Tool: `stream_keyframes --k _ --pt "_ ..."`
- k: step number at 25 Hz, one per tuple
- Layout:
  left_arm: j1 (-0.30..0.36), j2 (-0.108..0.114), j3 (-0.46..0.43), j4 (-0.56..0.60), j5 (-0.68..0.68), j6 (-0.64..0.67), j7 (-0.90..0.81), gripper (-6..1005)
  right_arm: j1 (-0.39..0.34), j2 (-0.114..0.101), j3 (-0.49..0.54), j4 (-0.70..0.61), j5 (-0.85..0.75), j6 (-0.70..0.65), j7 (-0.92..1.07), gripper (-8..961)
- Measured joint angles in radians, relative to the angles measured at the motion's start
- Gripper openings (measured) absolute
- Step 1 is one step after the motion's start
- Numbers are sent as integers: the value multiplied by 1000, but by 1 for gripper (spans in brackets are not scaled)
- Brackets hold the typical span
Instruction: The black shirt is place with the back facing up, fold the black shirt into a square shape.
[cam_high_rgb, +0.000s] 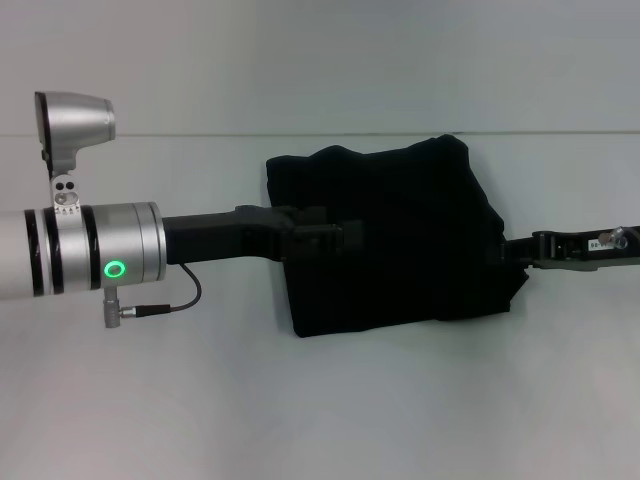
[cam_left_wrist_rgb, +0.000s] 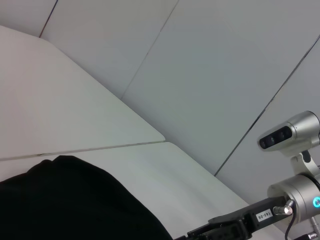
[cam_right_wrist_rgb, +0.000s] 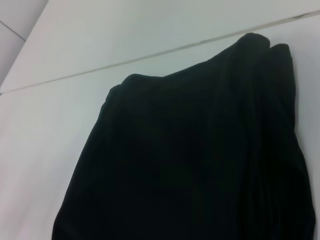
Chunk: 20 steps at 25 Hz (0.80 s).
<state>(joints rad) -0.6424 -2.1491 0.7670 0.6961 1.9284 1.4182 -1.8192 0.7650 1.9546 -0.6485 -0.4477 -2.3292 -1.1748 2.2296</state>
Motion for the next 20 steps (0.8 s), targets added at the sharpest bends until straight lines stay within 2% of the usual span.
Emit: stream_keyframes --k 5,10,13,20 --pt "0 0 -3 -1 0 6 0 769 9 12 -7 13 -3 39 1 415" --pt "0 1 -3 -1 0 7 0 769 15 31 -13 18 -6 72 -6 552" --pt "0 4 -3 -1 0 7 0 769 16 37 -15 20 -6 80 -10 534" --pt "0 6 -3 -1 0 5 0 770 16 41 -16 20 -1 70 -40 407"
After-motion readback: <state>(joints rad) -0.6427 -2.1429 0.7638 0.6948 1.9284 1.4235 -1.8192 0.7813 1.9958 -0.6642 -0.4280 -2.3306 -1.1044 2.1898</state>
